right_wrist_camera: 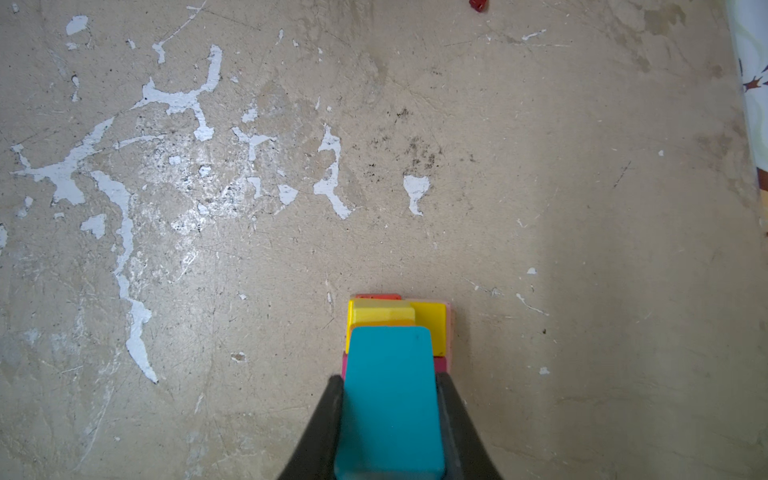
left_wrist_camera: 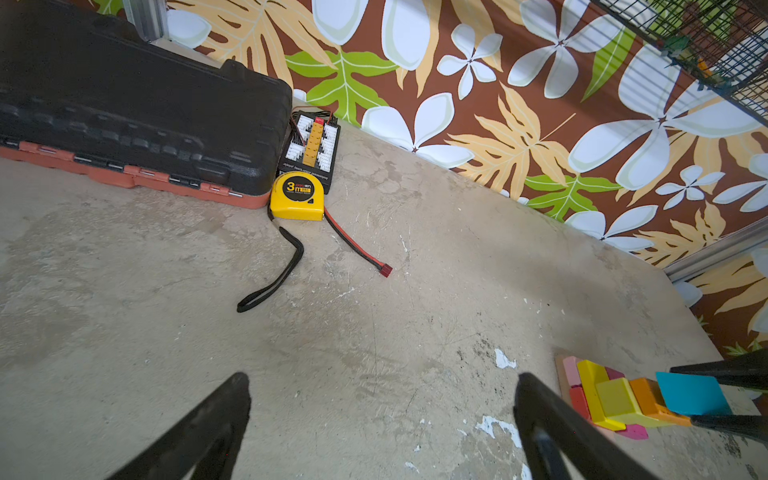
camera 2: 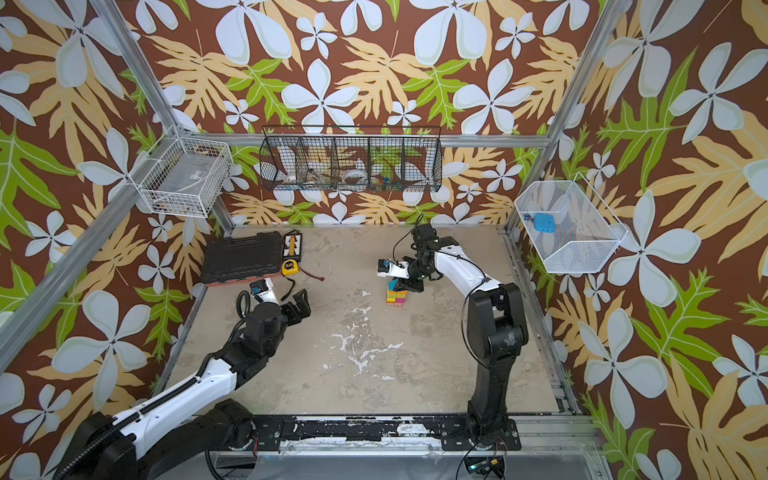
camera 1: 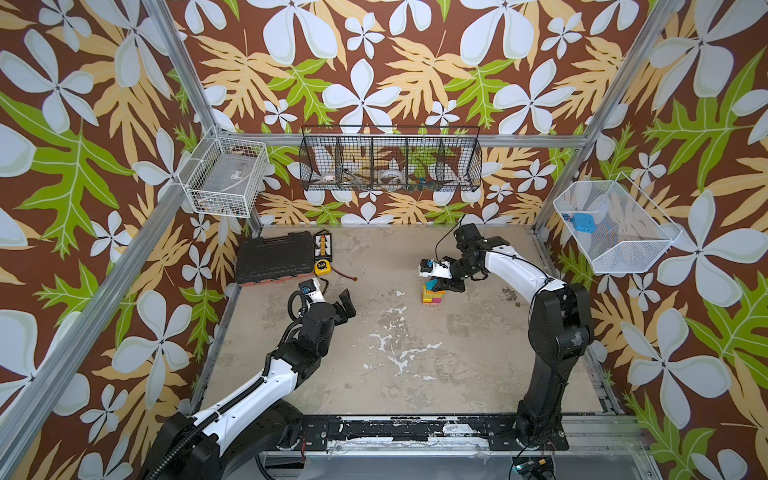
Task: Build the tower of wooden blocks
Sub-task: 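Lower the teal wedge onto the orange bar with the right gripper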
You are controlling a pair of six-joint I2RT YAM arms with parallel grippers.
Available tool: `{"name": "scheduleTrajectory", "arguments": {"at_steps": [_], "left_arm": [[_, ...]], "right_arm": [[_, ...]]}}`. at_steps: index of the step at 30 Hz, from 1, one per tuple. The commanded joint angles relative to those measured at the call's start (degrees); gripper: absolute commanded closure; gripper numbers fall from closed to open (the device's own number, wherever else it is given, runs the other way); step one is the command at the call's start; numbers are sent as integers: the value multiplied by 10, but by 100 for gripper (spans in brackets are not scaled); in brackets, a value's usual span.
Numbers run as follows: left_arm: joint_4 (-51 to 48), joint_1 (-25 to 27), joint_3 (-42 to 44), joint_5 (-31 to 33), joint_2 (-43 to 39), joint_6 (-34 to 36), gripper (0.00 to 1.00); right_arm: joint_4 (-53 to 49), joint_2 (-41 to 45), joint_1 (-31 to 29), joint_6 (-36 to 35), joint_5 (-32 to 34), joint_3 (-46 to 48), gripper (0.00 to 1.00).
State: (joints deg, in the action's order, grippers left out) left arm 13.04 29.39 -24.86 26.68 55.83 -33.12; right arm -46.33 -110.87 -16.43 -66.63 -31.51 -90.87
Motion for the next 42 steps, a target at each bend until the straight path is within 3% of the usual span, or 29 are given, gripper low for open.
{"name": "scheduleTrajectory", "arguments": {"at_steps": [1, 16, 42], "left_arm": [[11, 0, -7, 0, 2, 1, 0], [11, 0, -8, -2, 3, 0, 0], [12, 0, -8, -1, 6, 0, 0]], "right_arm": [[-10, -3, 1, 5, -10, -4, 86], [0, -3, 2, 18, -3, 1, 65], [19, 7, 3, 32, 0, 11, 59]]}}
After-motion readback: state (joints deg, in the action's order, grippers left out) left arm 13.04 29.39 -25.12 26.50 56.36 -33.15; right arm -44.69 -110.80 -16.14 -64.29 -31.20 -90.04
